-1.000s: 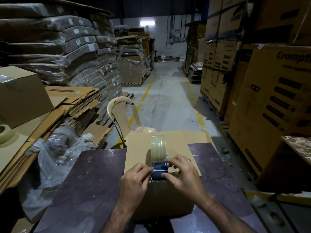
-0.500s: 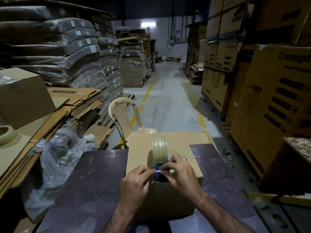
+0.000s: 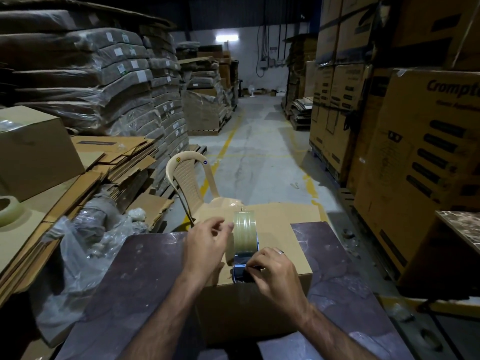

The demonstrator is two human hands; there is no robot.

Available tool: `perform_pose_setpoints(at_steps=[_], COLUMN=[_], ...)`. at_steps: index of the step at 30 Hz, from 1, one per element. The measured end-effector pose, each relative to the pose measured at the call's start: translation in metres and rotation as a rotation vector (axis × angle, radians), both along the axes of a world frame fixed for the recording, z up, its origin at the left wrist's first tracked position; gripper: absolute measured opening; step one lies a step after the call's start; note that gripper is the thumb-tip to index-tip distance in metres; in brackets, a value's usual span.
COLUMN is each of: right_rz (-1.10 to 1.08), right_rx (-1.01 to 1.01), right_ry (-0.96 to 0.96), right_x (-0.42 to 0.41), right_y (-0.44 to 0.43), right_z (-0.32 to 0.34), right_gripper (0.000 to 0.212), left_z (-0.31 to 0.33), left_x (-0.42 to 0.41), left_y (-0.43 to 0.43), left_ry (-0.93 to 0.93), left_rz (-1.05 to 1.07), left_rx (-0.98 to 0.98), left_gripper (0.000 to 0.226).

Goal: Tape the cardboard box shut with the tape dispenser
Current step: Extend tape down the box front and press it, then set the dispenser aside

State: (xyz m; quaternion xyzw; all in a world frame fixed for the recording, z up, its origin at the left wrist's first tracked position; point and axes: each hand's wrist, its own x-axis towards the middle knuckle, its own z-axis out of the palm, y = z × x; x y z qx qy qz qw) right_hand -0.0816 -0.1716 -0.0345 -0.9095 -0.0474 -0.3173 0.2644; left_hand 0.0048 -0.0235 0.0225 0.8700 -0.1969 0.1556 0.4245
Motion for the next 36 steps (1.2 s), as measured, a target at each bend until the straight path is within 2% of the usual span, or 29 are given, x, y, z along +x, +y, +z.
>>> perform_pose_setpoints(at_steps=[4, 10, 15, 19, 24, 27, 32, 36], right_rz=[-0.020, -0.036, -0.018, 0.008, -0.005, 0.018, 0.072, 0.138], right_rx=[0.011, 0.048, -0.013, 0.027, -0.004, -0.032, 0.014, 0.080], right_ry=[-0.043, -0.046, -0.002, -0.006, -0.024, -0.056, -0.084, -0.077], right_x=[0.002, 0.004, 0.007, 0.005, 0.007, 0.007, 0.005, 0.000], right_y=[0.001, 0.003, 0.005, 0.004, 0.005, 0.004, -0.002, -0.003], right_z=[-0.001, 0.001, 0.003, -0.002, 0.000, -0.004, -0.009, -0.010], right_gripper=[0.022, 0.038, 0.025, 0.016, 0.022, 0.016, 0.026, 0.028], left_z=[0.020, 0.030, 0.024, 0.019, 0.018, 0.019, 0.021, 0.023], left_x=[0.023, 0.043, 0.039, 0.038, 0.043, 0.050, 0.057, 0.063], left_y=[-0.031, -0.047, -0.060, -0.066, -0.072, -0.077, -0.082, -0.082], left_ry=[0.026, 0.187, 0.263, 0.211, 0.196, 0.185, 0.143, 0.217], left_rz=[-0.096, -0.136, -0.086, -0.041, -0.034, -0.046, -0.050, -0.059], left_rx=[0.360, 0.529, 0.487, 0.487, 0.468, 0.482, 0.527, 0.541], left_gripper=[0.067, 0.072, 0.064, 0.056, 0.051, 0.052, 0.046, 0.045])
